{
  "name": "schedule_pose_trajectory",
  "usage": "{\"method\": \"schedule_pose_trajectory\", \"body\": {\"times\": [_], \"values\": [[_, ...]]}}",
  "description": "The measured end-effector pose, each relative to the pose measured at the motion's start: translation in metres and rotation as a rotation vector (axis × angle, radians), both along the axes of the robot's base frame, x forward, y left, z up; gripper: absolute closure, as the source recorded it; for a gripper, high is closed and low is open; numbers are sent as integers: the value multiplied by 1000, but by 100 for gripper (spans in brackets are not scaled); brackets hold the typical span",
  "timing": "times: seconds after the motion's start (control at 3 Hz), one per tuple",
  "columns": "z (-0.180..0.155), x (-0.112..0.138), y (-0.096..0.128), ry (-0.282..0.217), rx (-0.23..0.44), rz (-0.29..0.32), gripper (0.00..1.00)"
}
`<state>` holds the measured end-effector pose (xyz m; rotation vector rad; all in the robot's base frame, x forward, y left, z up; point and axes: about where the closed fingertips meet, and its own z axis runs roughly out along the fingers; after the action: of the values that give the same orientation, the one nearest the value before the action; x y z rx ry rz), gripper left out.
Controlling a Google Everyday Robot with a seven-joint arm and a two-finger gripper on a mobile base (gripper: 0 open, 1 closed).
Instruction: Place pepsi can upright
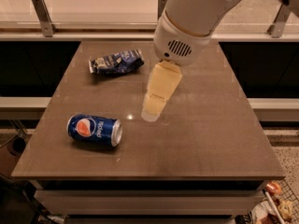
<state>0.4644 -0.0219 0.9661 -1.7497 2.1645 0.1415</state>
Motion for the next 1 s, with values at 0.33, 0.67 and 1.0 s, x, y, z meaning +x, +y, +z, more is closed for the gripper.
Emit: {"method": "schedule_pose_trajectory", "body": {"times": [0.33,0.67,1.0], "values": [[-6,2,28,18,-58,-25,0],[-13,1,47,28,-143,-82,0],[-24,2,65,42,-215,-131,0]]}}
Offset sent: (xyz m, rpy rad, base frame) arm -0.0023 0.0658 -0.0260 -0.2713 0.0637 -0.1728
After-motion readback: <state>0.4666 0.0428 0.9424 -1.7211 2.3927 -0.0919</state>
